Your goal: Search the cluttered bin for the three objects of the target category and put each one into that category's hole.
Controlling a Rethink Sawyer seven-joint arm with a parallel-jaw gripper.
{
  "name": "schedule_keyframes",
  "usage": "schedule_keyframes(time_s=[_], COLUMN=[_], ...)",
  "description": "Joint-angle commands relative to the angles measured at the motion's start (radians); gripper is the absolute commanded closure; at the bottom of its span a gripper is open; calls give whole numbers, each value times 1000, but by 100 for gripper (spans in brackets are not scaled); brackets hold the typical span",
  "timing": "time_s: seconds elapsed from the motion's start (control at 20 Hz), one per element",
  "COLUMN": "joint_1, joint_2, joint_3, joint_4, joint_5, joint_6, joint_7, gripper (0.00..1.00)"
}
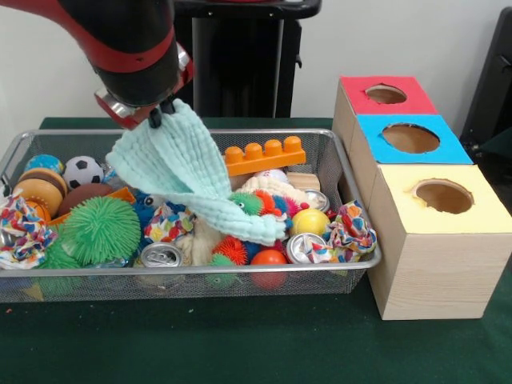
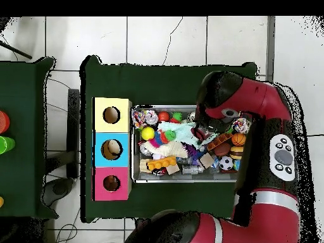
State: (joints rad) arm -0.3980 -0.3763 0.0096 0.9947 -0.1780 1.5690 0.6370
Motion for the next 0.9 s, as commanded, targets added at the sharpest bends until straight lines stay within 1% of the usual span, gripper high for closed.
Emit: schedule_keyframes(time_s=[0.05, 0.45, 0.65, 0.8, 0.9], joint_1=[-11, 8, 11, 16, 16], joint_2=[61, 88, 113, 152, 162], joint_3=[84, 87, 90, 101, 106], joint_4=[-173, -303, -396, -473, -486], joint_5=[-65, -98, -122, -134, -131], joint_6=[166, 267, 334, 373, 371], joint_7=[-26, -61, -95, -105, -103], gripper=[100, 100, 100, 100, 100])
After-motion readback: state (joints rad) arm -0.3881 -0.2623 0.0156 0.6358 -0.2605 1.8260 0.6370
